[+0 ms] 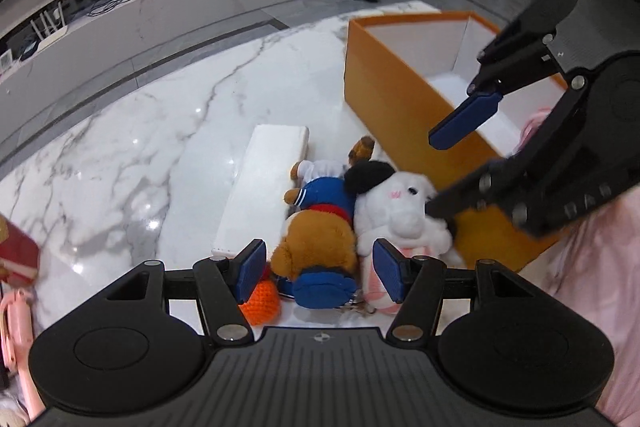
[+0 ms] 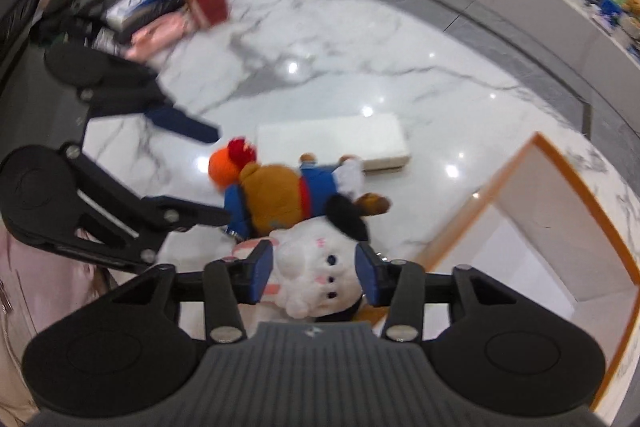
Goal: Organize objects
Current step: 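Grasp the brown bear plush with the left tool while the right tool grasps the white plush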
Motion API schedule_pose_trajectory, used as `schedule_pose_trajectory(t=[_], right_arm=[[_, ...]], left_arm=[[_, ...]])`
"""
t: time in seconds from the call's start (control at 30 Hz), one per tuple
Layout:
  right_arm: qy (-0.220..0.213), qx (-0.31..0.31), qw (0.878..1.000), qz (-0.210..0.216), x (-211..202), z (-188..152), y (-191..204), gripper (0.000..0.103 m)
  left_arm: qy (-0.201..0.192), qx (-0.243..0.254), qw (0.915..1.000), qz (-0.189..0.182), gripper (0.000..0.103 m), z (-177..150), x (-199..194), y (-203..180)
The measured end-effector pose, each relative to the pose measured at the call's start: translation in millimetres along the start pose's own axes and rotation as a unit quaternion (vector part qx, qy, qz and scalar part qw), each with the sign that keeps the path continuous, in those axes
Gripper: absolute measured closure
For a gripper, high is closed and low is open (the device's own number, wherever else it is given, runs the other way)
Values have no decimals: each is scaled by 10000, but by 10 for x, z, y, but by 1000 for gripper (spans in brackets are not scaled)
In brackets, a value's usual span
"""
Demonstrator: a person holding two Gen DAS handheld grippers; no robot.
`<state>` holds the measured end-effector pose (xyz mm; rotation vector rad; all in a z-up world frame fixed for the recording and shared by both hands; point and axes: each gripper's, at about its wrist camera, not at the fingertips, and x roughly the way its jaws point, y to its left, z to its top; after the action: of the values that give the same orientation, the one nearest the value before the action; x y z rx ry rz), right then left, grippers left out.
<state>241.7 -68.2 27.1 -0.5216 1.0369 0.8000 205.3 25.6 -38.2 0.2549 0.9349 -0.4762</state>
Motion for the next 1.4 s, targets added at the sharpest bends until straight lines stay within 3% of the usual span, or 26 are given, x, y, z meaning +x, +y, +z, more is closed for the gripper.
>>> schedule_pose_trajectory(t=[0.07, 0.4, 0.57, 0.7, 0.8, 0.9, 1.17, 1.4], right_arm=[[142, -95, 9998, -63, 123, 15, 36, 38], [756, -261, 9968, -68, 530, 68, -22, 32], [732, -572, 9957, -44, 584, 38, 34, 22], [735, -791, 9942, -38, 593, 25, 66, 20], [666, -936, 9934, 54, 548, -2, 95, 34], [670, -959, 9926, 326, 519, -52, 159, 34], [430, -1324, 9880, 664, 433, -238, 459, 34], [43, -1547, 9870, 437, 336, -417, 805, 33]], left_arm=[[61, 37, 10000, -46, 33, 9, 114, 24], [163, 301, 9990, -274, 33, 11, 435, 100], [268, 809, 9962, -203, 33, 3, 559, 32], [261, 945, 9949, -230, 41, -21, 564, -19], [303, 765, 9964, -200, 44, -52, 535, -29], [406, 687, 9967, -112, 46, -134, 453, -95], [660, -251, 9973, 202, 46, -508, 134, -131], [567, -1046, 9923, 354, 45, -793, -107, -125]])
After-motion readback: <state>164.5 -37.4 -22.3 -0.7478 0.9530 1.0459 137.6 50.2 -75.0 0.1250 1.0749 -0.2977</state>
